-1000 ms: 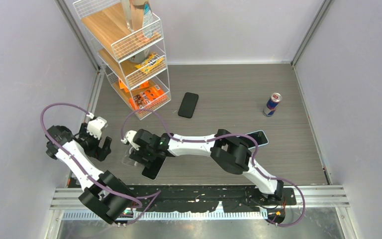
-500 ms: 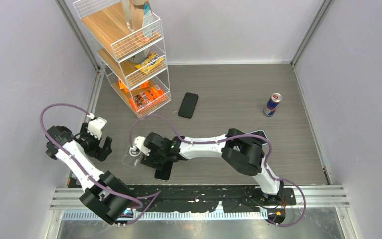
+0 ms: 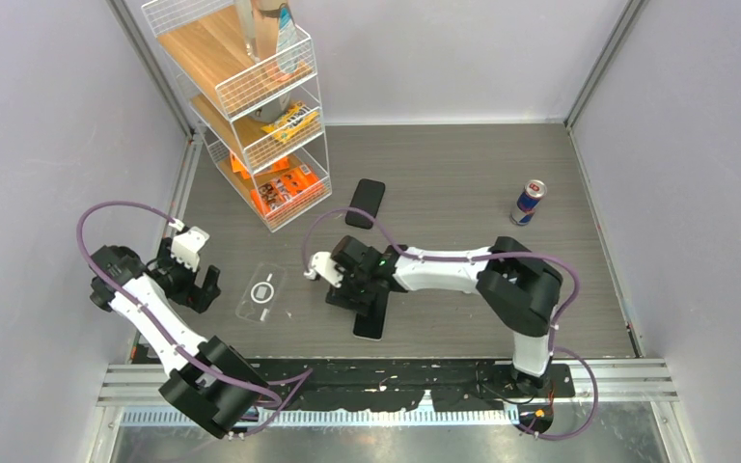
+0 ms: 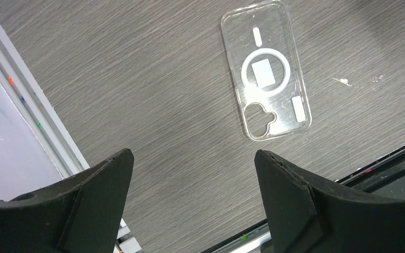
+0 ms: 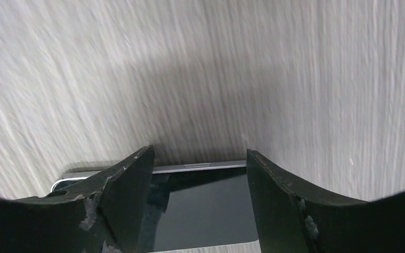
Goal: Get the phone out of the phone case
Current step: Move the phone to the center of the board.
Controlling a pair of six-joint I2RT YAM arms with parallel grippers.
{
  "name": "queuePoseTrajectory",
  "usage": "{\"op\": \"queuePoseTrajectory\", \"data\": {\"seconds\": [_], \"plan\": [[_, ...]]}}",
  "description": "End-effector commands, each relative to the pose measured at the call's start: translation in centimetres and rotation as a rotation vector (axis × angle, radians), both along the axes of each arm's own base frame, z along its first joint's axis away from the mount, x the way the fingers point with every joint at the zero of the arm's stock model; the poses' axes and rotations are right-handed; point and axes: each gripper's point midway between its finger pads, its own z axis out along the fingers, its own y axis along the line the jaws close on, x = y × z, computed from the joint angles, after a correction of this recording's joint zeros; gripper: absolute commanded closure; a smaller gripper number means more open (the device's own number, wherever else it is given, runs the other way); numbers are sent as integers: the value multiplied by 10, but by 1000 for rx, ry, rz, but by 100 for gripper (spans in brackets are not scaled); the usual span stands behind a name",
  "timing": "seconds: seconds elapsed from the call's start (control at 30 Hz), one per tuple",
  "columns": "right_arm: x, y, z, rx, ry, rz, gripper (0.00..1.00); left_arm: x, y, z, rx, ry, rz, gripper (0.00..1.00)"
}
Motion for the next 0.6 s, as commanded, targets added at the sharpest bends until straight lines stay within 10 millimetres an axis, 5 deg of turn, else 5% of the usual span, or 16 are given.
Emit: {"op": "queuePoseTrajectory", "data": {"seconds": [0.0,0.2,0.37,0.57], "plan": [[14,-59,1,-121,-43,22,30,5,-7,19,-8,-72,-24,11],[33,-106,1,-180,-90,21,30,3,-14,22,-14,-94,-30,10],[41,-125,12,-176,-96,0,26,-2,-24,24,-9,-113,-50,10],[57,-127,63,-76,-176,-77,14,-7,-43,32,-30,-164,-79,9]]}}
